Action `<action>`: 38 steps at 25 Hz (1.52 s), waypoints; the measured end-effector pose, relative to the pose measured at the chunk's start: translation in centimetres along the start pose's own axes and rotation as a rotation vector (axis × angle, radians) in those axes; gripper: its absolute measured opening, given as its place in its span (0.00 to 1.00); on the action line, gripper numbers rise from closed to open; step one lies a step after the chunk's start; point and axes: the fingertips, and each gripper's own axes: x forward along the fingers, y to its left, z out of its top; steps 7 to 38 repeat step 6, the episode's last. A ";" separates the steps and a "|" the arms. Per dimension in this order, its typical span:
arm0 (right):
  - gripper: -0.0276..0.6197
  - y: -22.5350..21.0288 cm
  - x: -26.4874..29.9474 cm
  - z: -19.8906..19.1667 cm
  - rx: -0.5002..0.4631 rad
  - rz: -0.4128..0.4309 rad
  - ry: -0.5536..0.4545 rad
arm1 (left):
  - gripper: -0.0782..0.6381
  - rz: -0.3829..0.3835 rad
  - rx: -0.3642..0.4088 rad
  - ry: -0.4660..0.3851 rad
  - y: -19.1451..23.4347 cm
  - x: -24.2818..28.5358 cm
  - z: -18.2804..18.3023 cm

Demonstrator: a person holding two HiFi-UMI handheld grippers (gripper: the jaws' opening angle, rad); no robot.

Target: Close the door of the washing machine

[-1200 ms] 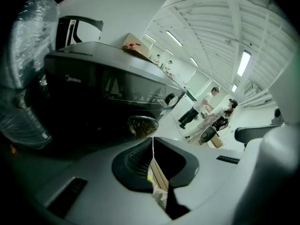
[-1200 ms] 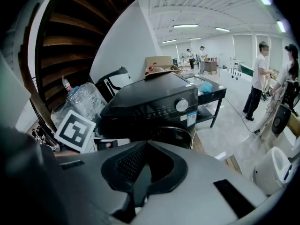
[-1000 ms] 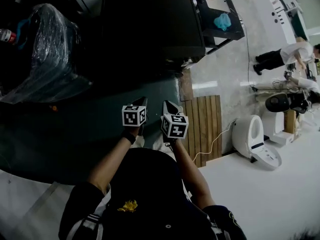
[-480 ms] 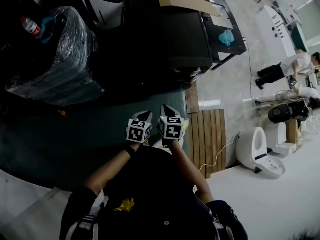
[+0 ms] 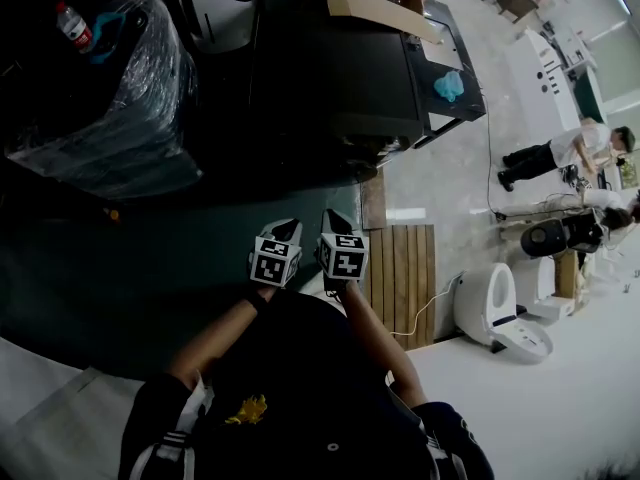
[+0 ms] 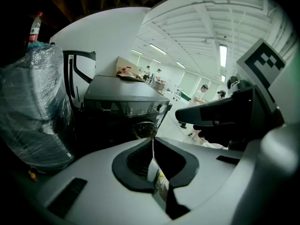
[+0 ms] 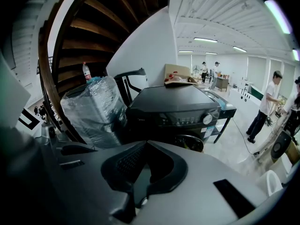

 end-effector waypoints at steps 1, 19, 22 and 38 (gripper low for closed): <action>0.08 0.0 0.0 -0.1 0.002 0.000 -0.001 | 0.14 0.000 0.001 0.002 0.0 -0.1 -0.2; 0.08 0.1 -0.3 0.3 0.008 0.004 -0.015 | 0.14 -0.006 -0.010 0.026 0.4 -0.2 -0.5; 0.08 0.1 -0.3 0.3 0.008 0.004 -0.015 | 0.14 -0.006 -0.010 0.026 0.4 -0.2 -0.5; 0.08 0.1 -0.3 0.3 0.008 0.004 -0.015 | 0.14 -0.006 -0.010 0.026 0.4 -0.2 -0.5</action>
